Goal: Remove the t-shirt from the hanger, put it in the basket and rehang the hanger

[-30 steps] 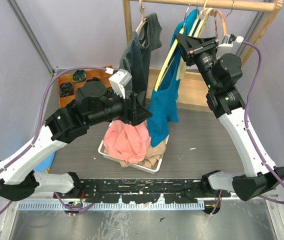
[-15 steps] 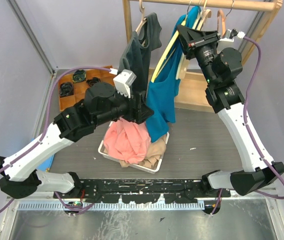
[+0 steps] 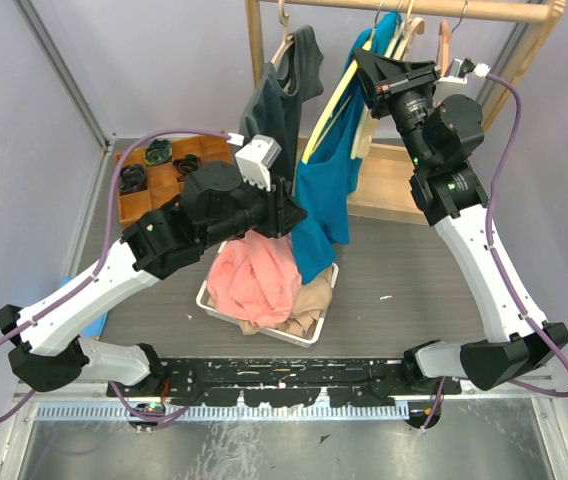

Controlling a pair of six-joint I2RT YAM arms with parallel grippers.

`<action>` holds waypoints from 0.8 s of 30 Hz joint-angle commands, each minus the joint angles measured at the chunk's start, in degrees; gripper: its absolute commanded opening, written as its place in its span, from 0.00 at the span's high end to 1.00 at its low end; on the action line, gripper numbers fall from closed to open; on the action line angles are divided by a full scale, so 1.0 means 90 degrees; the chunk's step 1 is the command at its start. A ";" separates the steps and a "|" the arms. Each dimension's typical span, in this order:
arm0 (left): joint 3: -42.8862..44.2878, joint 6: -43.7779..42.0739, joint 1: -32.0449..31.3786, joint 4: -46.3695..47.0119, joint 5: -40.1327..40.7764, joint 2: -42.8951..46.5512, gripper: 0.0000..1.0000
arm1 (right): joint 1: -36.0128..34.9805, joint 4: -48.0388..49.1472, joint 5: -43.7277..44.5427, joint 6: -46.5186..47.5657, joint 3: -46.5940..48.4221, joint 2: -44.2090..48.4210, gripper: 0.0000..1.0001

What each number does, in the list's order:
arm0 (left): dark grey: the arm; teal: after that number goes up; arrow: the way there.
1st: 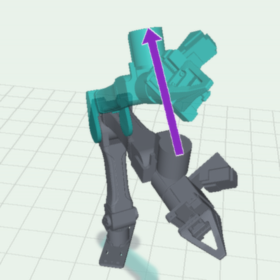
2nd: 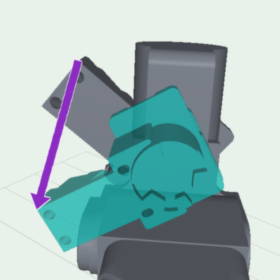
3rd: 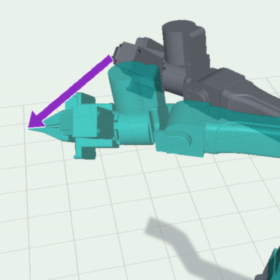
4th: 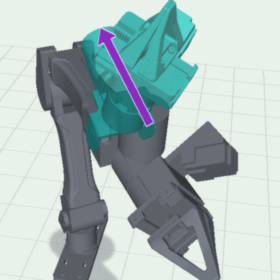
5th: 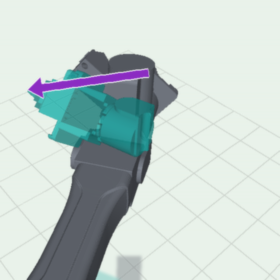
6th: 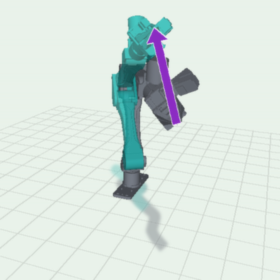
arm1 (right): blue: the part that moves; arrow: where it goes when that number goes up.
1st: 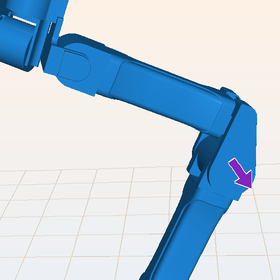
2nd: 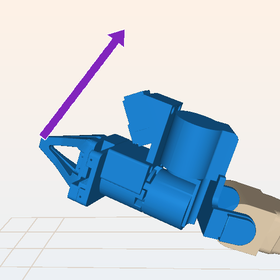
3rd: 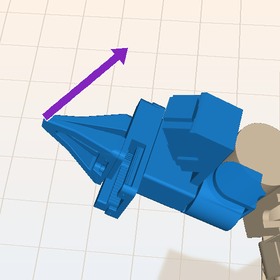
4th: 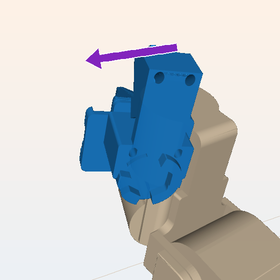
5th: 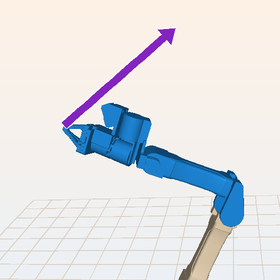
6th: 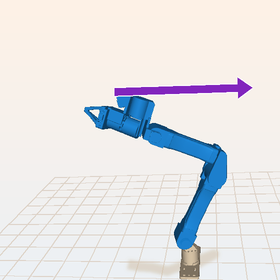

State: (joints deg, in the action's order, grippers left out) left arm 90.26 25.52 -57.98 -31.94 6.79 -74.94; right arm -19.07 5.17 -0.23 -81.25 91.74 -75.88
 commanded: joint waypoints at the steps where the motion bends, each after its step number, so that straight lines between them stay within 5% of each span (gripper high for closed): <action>1: -0.0043 -0.0042 -0.0023 0.0308 0.0148 0.0124 0.71 | 0.0000 0.0990 0.0245 0.0014 0.0402 0.0346 0.99; 7: -0.0146 -0.0047 -0.0028 0.0298 0.0212 0.0194 0.99 | 0.0000 0.0947 0.0279 0.0021 0.0411 0.0376 0.99; 18: -0.0079 -0.0250 -0.0029 -0.0643 0.0361 0.0910 1.00 | 0.0003 0.0883 0.0411 0.0063 0.0462 0.0338 0.99; 24: -0.0978 -0.0035 -0.0028 -0.0758 0.0332 0.1673 1.00 | 0.0005 0.0969 0.0426 -0.0133 0.0566 0.0168 0.99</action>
State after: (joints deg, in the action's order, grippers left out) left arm 86.21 24.25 -57.98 -36.10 9.43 -63.55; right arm -19.14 4.67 1.02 -81.47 92.16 -75.77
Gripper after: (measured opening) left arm 0.017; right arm 0.156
